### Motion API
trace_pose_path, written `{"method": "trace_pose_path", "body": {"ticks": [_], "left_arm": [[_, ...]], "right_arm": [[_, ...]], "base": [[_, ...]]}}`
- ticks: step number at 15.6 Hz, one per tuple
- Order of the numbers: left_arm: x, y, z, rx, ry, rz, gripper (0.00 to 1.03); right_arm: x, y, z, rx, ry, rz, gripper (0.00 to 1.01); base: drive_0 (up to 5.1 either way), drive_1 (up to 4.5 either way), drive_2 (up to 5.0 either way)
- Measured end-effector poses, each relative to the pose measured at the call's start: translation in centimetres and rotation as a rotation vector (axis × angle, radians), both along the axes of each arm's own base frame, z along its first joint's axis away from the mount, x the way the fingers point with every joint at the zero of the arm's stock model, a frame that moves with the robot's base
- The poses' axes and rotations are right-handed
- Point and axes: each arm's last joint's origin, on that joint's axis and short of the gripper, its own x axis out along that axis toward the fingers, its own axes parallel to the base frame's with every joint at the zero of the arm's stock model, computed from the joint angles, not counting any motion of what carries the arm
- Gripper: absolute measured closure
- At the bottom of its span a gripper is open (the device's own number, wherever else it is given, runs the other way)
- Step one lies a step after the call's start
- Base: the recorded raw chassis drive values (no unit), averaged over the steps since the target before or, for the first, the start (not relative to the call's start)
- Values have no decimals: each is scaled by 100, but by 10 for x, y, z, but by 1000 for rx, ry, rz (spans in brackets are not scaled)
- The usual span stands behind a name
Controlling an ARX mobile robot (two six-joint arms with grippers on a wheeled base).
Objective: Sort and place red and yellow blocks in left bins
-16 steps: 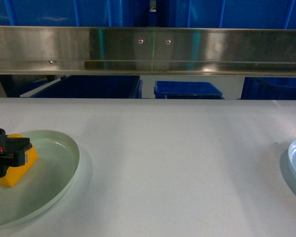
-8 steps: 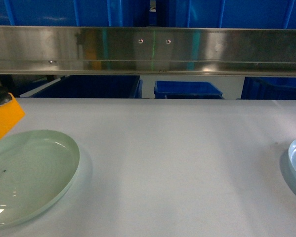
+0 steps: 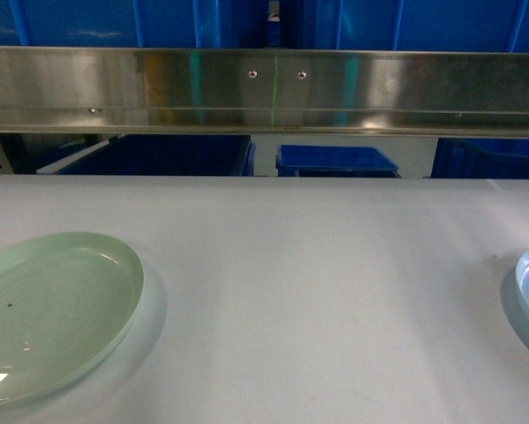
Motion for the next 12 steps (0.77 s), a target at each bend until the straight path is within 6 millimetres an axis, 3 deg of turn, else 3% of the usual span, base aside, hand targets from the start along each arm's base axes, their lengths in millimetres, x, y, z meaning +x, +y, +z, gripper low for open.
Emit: {"method": "trace_pose_path", "body": {"ticks": [12], "left_arm": [[7, -10, -1, 25, -31, 82, 80]], "right_arm": [[0, 0, 0, 0, 0, 0, 73]], "base": [[0, 0, 0]]}}
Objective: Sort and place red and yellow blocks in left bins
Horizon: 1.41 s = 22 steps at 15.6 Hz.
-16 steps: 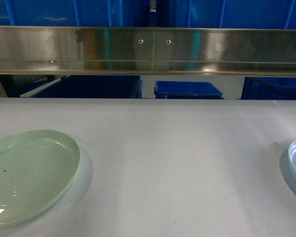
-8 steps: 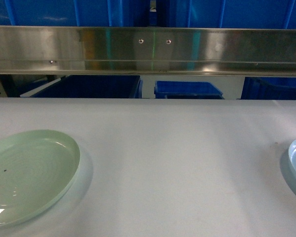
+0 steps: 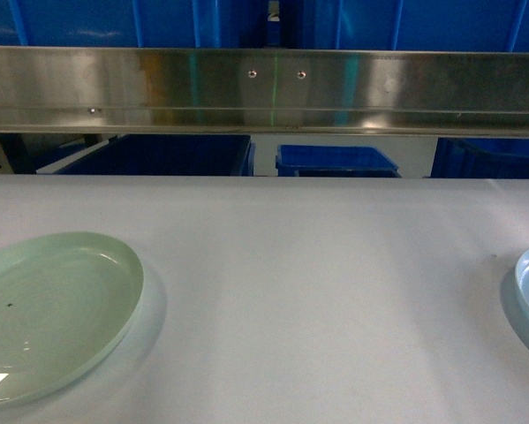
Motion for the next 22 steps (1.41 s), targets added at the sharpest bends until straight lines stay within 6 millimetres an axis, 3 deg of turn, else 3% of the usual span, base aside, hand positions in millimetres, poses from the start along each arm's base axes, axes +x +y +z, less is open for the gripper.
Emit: {"method": "trace_pose_path", "body": {"ticks": [11, 16, 22], "left_arm": [[0, 0, 2, -3, -24, 3, 80], [0, 0, 2, -3, -20, 3, 80], [0, 0, 3, -3, -26, 3, 80]], "right_arm": [[0, 0, 0, 0, 0, 0, 73], [0, 0, 0, 0, 3, 0, 73], [-1, -1, 1, -1, -5, -8, 73]], "base": [[0, 0, 0], [10, -422, 442], [-473, 164, 338]]}}
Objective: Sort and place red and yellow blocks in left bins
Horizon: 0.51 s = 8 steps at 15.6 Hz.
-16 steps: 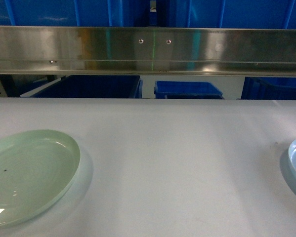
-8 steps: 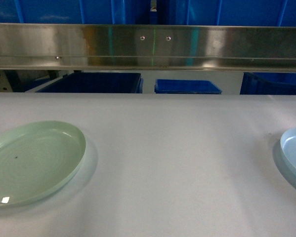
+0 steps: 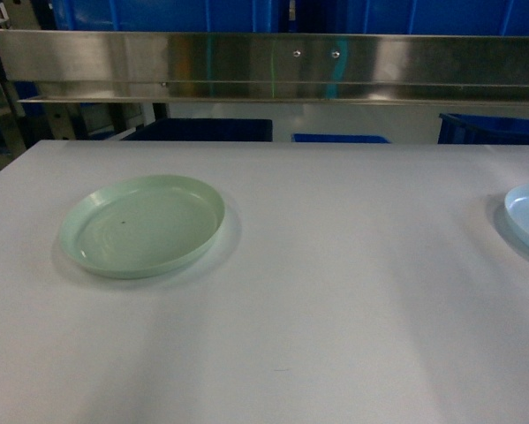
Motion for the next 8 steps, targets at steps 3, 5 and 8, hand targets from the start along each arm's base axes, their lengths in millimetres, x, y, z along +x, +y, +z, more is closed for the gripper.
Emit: {"method": "trace_pose_path", "body": {"ticks": [3, 5, 8], "left_arm": [[0, 0, 0, 0, 2, -1, 80], [0, 0, 0, 0, 0, -2, 80], [0, 0, 0, 0, -3, -1, 80]], "right_arm": [[0, 0, 0, 0, 1, 0, 73], [0, 0, 0, 0, 1, 0, 73], [0, 0, 0, 0, 0, 0, 73]], "base": [[-501, 245, 245], [-494, 249, 249], [-491, 250, 250]]}}
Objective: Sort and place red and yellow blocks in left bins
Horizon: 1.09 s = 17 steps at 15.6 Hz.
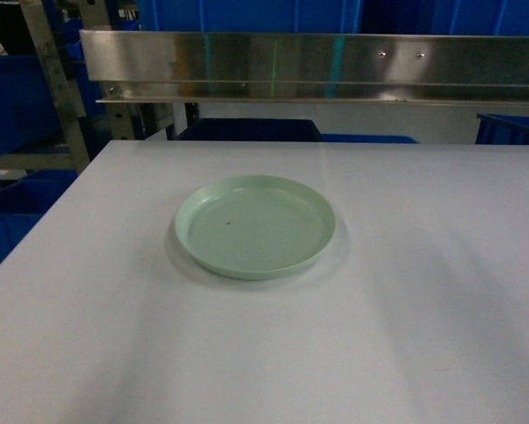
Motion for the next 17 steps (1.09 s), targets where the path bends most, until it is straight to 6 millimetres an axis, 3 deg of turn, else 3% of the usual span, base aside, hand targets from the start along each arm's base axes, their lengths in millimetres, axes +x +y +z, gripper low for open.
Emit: {"method": "trace_pose_path", "body": {"ticks": [17], "left_arm": [[0, 0, -1, 0, 5, 0, 80]], "right_arm": [[0, 0, 0, 0, 1, 5, 73]], "base": [[-500, 241, 241]]}}
